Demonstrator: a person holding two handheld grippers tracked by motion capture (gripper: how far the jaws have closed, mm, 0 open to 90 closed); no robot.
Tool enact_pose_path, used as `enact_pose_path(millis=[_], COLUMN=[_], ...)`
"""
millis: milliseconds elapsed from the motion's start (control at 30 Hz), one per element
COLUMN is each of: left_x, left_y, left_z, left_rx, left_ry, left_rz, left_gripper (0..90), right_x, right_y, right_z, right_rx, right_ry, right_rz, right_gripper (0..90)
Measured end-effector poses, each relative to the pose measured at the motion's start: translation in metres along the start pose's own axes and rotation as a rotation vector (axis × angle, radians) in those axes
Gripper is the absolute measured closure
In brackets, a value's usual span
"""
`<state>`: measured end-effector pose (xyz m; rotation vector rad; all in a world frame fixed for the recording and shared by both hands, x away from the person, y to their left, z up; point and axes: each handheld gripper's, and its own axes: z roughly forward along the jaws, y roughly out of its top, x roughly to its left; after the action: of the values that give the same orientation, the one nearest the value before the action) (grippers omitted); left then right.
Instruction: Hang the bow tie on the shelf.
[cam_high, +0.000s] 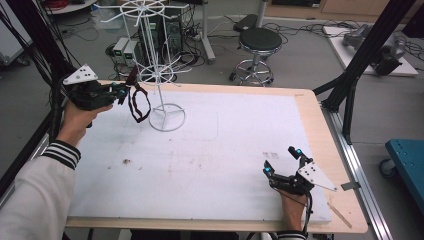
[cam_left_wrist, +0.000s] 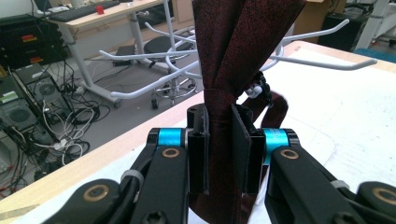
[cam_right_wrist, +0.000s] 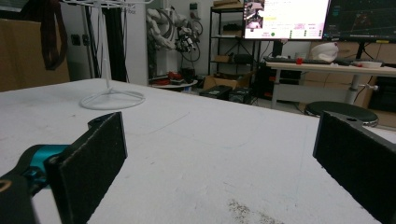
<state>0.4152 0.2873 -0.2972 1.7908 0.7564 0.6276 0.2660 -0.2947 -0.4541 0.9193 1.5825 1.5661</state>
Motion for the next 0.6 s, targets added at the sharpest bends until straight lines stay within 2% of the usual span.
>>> enact_pose_path(millis=[400, 600], left_x=[-0.004, -0.004], left_y=[-0.009, -0.019], left_z=[0.01, 0.011], left_rx=[0.02, 0.036], left_ry=[0.042, 0.042], left_rz=[-0.013, -0.027], left_gripper=[77.5, 77.5], right_x=[0.0, 0.0], right_y=[0.0, 0.0], right_z=[0.0, 0.0], right_rx=[0.0, 0.001], right_ry=[-0.001, 0.0], right_rz=[0.001, 0.0], right_gripper=[2.1, 2.1])
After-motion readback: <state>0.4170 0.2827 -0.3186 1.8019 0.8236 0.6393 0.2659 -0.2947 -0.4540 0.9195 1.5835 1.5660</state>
